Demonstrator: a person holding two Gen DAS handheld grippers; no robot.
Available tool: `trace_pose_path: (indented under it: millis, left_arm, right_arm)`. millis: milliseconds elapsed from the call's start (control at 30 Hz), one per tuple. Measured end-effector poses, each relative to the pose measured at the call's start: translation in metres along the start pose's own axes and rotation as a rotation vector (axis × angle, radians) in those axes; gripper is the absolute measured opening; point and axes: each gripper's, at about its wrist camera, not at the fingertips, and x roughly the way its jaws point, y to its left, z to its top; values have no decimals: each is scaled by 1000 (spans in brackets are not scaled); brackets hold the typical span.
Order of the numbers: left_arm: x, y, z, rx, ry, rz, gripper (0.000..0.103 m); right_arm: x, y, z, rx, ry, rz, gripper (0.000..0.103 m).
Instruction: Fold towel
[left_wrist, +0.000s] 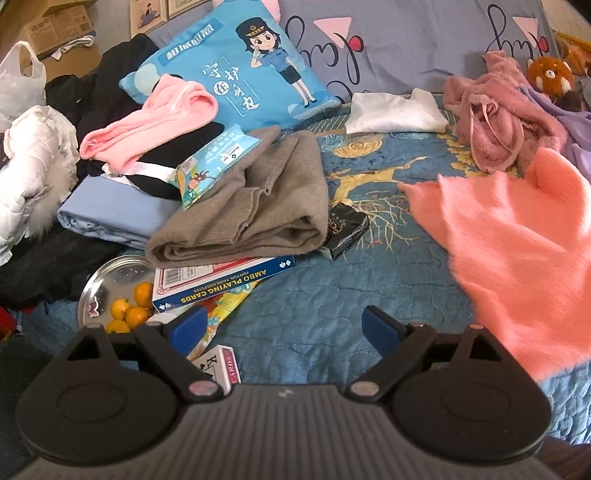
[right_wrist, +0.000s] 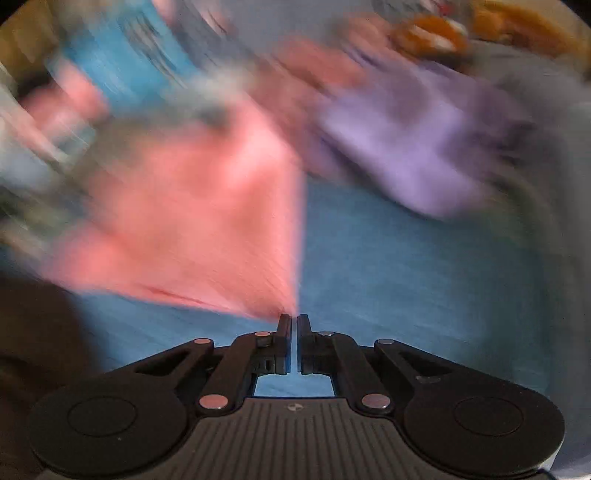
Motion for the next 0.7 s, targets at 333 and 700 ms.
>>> trace_pose_path:
  millis: [333, 700]
  left_arm:
    - [1, -7, 0, 32, 1, 1, 93]
    - [1, -23, 2, 89, -34, -37, 95]
  right_arm:
    - [-18, -4, 43, 90, -210, 105, 11]
    - [30, 11, 163, -33, -353, 151, 35]
